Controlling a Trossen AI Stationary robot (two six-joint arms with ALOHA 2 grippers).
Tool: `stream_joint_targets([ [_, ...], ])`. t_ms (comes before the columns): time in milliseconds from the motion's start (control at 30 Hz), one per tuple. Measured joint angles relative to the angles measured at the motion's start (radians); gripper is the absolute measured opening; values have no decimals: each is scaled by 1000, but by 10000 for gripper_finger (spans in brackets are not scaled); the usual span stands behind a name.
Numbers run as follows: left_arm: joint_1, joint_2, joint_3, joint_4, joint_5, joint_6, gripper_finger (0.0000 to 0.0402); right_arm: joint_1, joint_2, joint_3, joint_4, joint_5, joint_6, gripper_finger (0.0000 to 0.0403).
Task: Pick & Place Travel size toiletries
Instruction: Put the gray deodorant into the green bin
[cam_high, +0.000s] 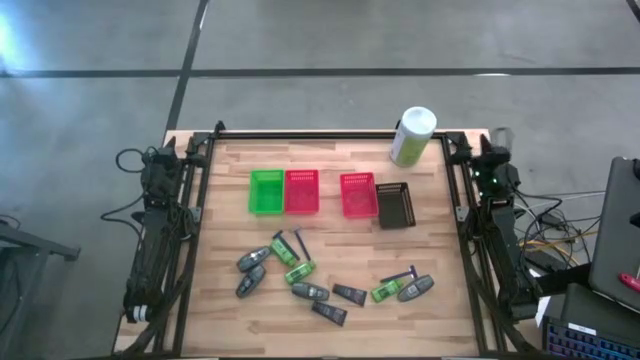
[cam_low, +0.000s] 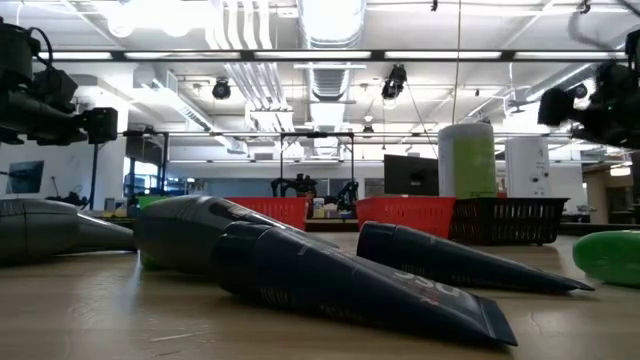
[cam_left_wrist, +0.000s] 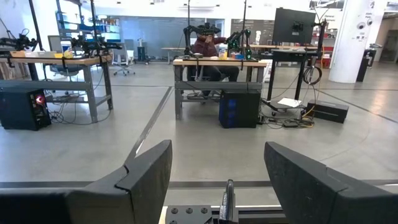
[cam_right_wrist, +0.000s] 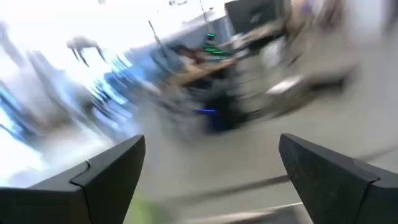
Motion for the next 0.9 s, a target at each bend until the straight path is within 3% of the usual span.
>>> stream_joint_targets([
  [67, 0, 0, 0, 0, 0, 0, 261, 0, -1, 2, 7, -85, 331, 368],
  [133, 0, 0, 0, 0, 0, 0, 261, 8, 4, 0, 0, -218, 491, 368],
  [267, 0, 0, 0, 0, 0, 0, 261, 66, 4, 0, 95, -472, 424, 368],
  [400, 0, 0, 0, 0, 0, 0, 261, 166, 7, 0, 278, -622, 421, 368],
  [600, 0, 0, 0, 5, -48, 225, 261, 396, 34, 73, 283, -623, 417, 368],
  [767, 0, 0, 0, 5, -49, 279, 261, 627, 165, 186, 264, -509, 142, 368],
  [900, 0, 1, 0, 5, -49, 278, 261, 819, 378, 302, 264, -389, -41, 368],
])
